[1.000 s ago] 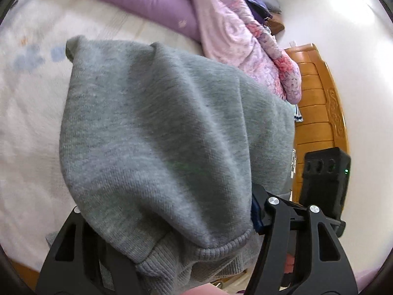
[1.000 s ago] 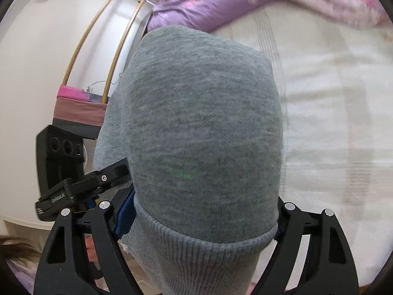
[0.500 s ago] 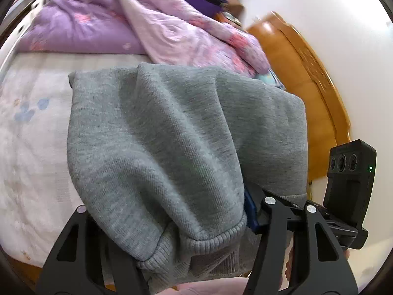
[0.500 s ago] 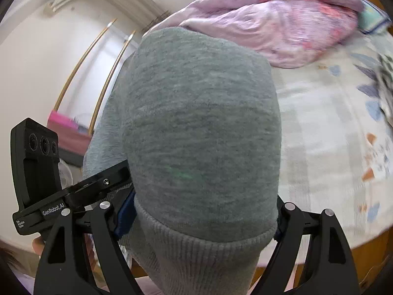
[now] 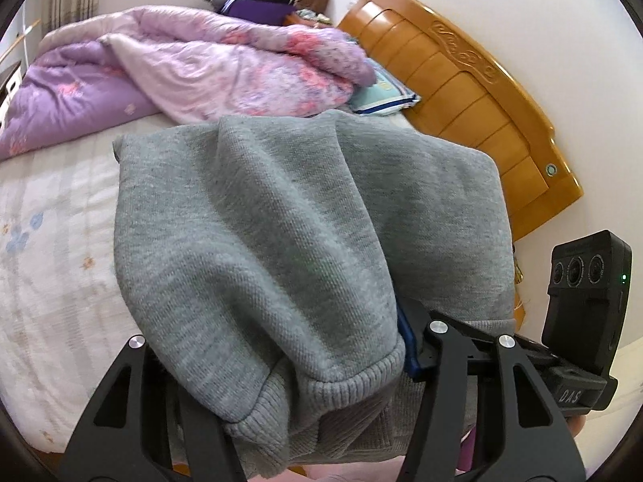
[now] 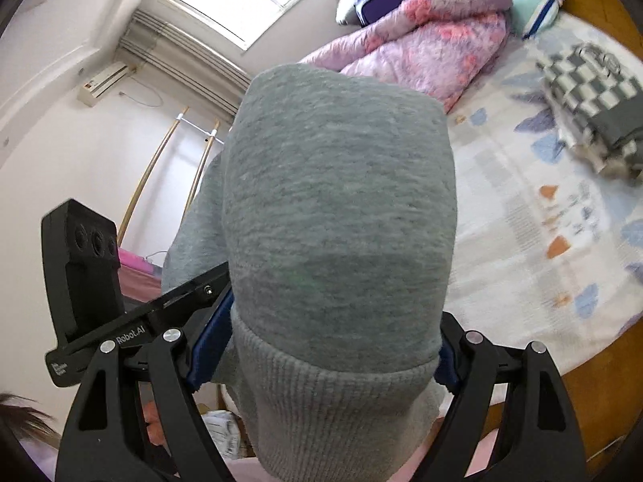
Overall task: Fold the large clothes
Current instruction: 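Carry the lifted hoodie with both grippers toward the checkered blanket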
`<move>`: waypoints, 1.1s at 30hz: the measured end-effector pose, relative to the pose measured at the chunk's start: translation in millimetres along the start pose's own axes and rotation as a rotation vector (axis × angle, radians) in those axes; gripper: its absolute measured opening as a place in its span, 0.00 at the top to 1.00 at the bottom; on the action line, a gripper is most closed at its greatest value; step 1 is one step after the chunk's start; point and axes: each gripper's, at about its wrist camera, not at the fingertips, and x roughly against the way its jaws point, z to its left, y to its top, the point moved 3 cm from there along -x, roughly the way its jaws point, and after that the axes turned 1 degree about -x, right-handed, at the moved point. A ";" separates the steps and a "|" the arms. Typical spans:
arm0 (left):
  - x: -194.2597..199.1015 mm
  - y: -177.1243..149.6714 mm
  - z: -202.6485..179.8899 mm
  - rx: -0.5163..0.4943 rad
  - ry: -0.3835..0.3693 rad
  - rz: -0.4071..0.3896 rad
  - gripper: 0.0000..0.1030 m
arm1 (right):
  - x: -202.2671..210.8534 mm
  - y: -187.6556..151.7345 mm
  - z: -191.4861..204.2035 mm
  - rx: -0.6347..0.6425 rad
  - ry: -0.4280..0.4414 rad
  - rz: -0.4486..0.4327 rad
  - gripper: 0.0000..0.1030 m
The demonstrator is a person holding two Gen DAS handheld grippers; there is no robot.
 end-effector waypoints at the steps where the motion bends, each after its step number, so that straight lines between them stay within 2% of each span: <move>1: -3.0 -2.4 -17.1 -0.002 0.000 -0.011 0.45 | 11.7 3.2 -7.1 0.010 0.006 -0.008 0.24; 7: -23.4 -10.1 -121.5 -0.037 -0.005 -0.055 0.45 | 96.1 13.9 -57.9 0.024 0.030 -0.054 0.26; 14: -52.2 0.7 -203.5 -0.110 -0.034 -0.032 0.45 | 158.9 33.4 -102.6 -0.001 0.005 -0.108 0.26; 22: -108.4 36.6 -240.6 -0.156 -0.090 0.006 0.45 | 178.8 77.4 -150.4 -0.040 -0.040 -0.170 0.26; 28: -166.3 89.0 -255.1 -0.160 -0.140 0.038 0.46 | 169.6 129.1 -187.0 -0.065 -0.092 -0.182 0.26; 33: -206.6 131.1 -259.4 -0.170 -0.145 0.076 0.47 | 152.5 172.9 -215.4 -0.079 -0.124 -0.165 0.26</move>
